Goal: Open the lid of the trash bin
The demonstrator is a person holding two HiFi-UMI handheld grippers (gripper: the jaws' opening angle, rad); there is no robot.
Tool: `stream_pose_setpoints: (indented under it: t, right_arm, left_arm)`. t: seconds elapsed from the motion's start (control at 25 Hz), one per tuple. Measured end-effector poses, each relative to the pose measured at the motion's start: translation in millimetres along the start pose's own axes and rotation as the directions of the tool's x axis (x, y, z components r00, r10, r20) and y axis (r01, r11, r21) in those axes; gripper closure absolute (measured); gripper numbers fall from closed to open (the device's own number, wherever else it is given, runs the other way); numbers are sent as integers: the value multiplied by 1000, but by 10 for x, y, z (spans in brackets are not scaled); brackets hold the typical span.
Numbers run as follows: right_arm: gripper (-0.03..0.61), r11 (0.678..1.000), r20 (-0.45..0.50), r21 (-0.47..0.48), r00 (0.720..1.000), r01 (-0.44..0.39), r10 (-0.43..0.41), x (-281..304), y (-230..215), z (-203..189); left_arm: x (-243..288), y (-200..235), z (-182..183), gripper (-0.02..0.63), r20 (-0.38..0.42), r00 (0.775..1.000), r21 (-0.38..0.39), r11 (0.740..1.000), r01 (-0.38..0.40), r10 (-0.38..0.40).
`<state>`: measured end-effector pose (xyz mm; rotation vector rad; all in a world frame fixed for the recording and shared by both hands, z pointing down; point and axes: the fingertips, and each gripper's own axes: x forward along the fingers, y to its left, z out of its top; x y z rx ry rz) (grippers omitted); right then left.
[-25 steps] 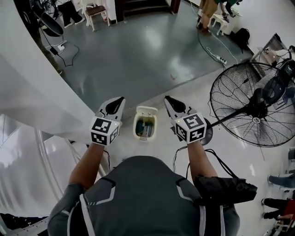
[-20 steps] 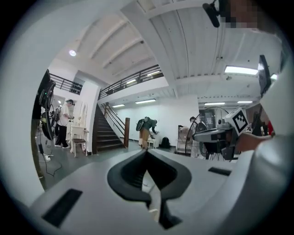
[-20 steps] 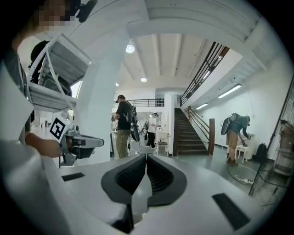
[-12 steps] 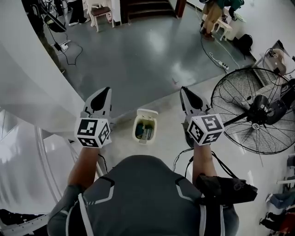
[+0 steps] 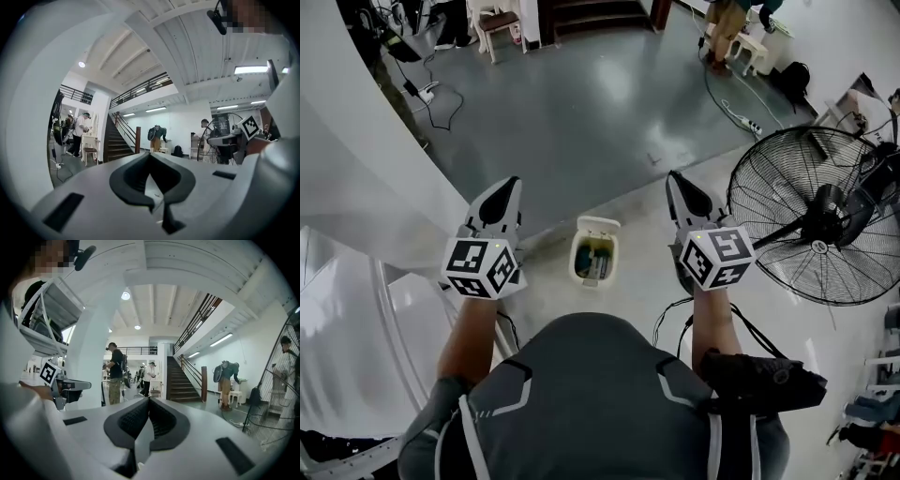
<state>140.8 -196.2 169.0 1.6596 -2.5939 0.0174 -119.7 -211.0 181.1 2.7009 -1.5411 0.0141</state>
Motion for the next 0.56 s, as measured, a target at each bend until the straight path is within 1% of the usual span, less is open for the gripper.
stream_pose_setpoints:
  t: [0.12, 0.24, 0.32, 0.44, 0.56]
  right_arm:
    - [552, 1000, -5, 6, 1000, 2, -2, -6, 22, -22]
    - [552, 1000, -5, 7, 1000, 5, -5, -40, 13, -17]
    - [552, 1000, -1, 1, 1000, 13, -13, -78, 25, 3]
    - [552, 1000, -3, -16, 1000, 22, -22, -131, 124, 37]
    - [552, 1000, -8, -6, 1000, 16, -16, -178, 227, 61]
  left_arm:
    - [-14, 5, 5, 604, 2, 1000, 3, 1000, 4, -4]
    - [-21, -29, -5, 604, -1, 1000, 34, 999, 5, -5]
    - [-57, -49, 19, 604, 10, 1000, 49, 999, 1, -1]
    - [-150, -54, 94, 604, 25, 1000, 46, 999, 3, -4]
    - [-221, -65, 145, 604, 25, 1000, 40, 999, 11, -12]
